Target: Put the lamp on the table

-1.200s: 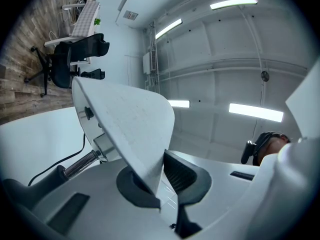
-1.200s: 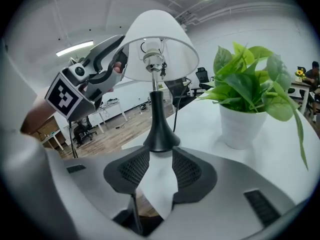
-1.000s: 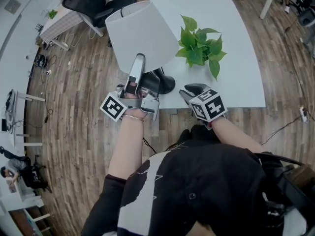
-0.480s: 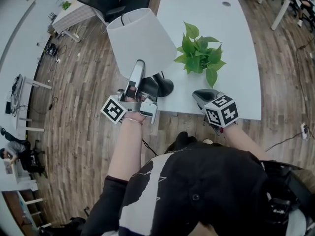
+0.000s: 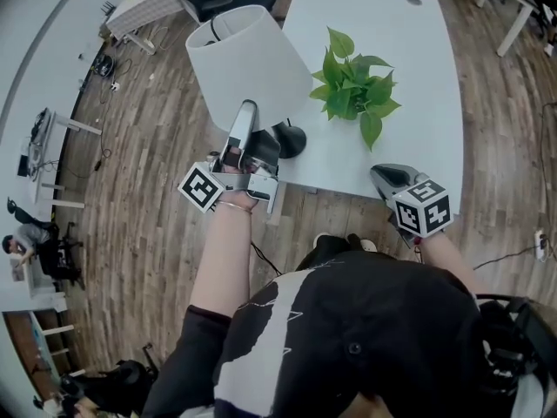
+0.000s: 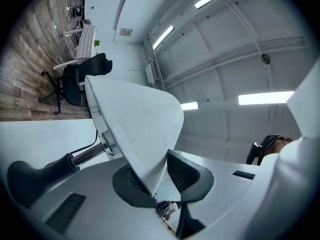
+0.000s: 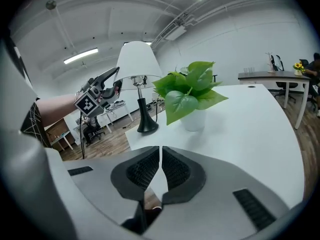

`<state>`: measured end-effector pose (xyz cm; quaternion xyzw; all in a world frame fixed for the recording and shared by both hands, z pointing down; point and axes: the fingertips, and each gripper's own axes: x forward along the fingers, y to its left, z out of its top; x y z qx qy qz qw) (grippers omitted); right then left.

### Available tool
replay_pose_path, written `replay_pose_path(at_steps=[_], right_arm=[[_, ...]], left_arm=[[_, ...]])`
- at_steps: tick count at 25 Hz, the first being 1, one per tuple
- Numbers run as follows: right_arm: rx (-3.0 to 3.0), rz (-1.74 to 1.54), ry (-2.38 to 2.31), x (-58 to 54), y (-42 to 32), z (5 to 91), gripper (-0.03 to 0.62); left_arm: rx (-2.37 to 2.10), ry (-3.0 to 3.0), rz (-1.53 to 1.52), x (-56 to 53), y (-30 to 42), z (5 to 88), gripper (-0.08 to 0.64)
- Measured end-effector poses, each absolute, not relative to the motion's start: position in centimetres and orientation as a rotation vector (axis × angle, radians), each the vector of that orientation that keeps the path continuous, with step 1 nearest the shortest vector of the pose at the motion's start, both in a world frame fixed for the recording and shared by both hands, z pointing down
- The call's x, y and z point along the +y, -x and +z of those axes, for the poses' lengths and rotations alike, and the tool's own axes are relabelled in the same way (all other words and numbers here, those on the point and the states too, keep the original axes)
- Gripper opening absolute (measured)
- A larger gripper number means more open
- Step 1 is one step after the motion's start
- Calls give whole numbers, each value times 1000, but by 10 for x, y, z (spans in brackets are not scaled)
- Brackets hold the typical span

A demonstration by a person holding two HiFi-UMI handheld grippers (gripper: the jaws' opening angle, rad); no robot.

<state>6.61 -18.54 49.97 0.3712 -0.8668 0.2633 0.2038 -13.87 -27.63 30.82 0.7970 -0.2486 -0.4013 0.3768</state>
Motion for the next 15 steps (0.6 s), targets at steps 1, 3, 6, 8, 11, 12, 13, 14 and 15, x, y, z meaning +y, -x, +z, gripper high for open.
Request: replay_pose_path(at_steps=[1, 3, 6, 8, 11, 12, 13, 14, 15], right_arm=[[-2418, 736, -1045, -183, -72, 499, 29], [-2412, 738, -1072, -180, -87, 498, 31], [-2395, 748, -1113, -174, -108, 497, 31], [-2383, 753, -1133, -170, -121, 498, 29], [-2376, 763, -1147, -165, -134, 500, 31], [-2377, 763, -1147, -163, -136, 501, 29], [-2380, 760, -1145, -162, -138, 501, 29], [-2383, 755, -1144, -160, -140, 500, 29], [-2388, 749, -1143, -159, -142, 499, 29]], left_arm=[[-643, -2036, -1014, -275, 136, 309, 72], [-658, -2033, -995, -271, 132, 311, 78], [-677, -2029, -986, -265, 129, 312, 86], [-689, -2023, -991, -262, 128, 313, 91], [-712, -2022, -992, -258, 128, 316, 100], [-717, -2020, -990, -256, 127, 318, 103], [-721, -2017, -987, -254, 126, 319, 106], [-724, -2015, -986, -251, 125, 321, 109], [-728, -2013, -985, -249, 124, 322, 112]])
